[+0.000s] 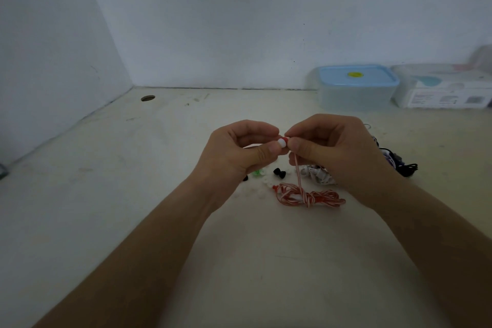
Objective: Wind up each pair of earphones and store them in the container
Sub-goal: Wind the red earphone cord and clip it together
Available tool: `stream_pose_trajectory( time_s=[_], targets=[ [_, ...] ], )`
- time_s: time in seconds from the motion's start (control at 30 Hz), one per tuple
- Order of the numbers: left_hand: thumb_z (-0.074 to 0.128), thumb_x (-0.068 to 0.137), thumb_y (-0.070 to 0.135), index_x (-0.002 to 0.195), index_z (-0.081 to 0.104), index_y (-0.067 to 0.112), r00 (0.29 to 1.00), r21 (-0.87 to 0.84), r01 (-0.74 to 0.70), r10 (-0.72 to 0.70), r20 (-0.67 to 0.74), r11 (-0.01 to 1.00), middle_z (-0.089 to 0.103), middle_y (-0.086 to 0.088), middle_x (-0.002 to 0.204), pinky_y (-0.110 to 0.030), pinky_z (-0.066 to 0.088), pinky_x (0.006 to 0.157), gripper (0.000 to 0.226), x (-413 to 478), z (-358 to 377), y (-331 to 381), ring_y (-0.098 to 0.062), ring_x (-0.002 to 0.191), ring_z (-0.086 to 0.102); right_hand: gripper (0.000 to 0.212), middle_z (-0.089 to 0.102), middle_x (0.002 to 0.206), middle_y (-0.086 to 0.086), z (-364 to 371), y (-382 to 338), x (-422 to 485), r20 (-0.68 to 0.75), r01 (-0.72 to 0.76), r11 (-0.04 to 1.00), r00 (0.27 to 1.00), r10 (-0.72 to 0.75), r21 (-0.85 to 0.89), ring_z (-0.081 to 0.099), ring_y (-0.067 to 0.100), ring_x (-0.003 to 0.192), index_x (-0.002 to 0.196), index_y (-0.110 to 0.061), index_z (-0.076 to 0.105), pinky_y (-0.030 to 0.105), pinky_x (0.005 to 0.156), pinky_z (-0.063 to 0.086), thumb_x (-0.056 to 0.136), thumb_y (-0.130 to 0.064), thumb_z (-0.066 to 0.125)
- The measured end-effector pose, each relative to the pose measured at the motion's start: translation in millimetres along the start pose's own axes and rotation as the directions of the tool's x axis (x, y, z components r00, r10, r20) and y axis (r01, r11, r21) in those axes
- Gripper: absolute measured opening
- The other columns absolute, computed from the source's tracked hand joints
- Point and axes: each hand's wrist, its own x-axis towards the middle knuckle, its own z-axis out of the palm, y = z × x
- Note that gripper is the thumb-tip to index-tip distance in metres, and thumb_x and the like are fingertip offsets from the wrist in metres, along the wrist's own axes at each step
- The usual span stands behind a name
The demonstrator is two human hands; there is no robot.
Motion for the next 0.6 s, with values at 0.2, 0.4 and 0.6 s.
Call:
stream_pose_trajectory(
  time_s=[0.2, 0.4, 0.6],
  targets=[
    [0.078, 0.062, 0.013, 0.09, 0.07, 0.008, 1.0, 0.011, 0.015, -0.015, 0.002, 1.0, 0.076, -0.008, 0.085, -0.023, 0.057, 0.072, 0.03, -0.7, 0.5, -0.2, -0.022, 0.083, 0.075, 0.008, 0.074, 0.071, 0.002, -0.8, 1.2, 0.0, -0.002, 0.09, 0.977, 0.996, -0.092, -0.193, 0.071, 0.019, 0.066, 0.087, -0.011, 0.074, 0.029, 0.067, 0.059, 0.084, -0.003, 0.074],
    [0.077, 0.062, 0.013, 0.092, 0.07, 0.007, 1.0, 0.002, 0.03, -0.03, -0.001, 1.0, 0.076, -0.009, 0.086, -0.022, 0.057, 0.072, 0.031, -0.4, -0.5, -0.9, -0.022, 0.083, 0.075, 0.006, 0.073, 0.07, 0.001, 0.1, 3.2, -0.1, -0.016, 0.095, 0.97, 0.995, -0.101, -0.221, 0.072, 0.017, 0.066, 0.088, -0.011, 0.074, 0.03, 0.066, 0.059, 0.084, -0.006, 0.075],
    [0.076, 0.064, 0.01, 0.092, 0.069, 0.006, 0.999, -0.047, 0.037, -0.035, 0.036, 0.998, 0.075, -0.008, 0.085, -0.021, 0.056, 0.07, 0.03, -1.1, 0.2, 0.9, -0.02, 0.08, 0.074, 0.016, 0.073, 0.074, 0.013, -2.0, -1.6, -0.7, 0.045, -0.134, 0.978, 0.991, 0.129, 0.158, 0.07, 0.021, 0.065, 0.089, -0.003, 0.072, 0.027, 0.064, 0.058, 0.074, -0.01, 0.073]
  ],
)
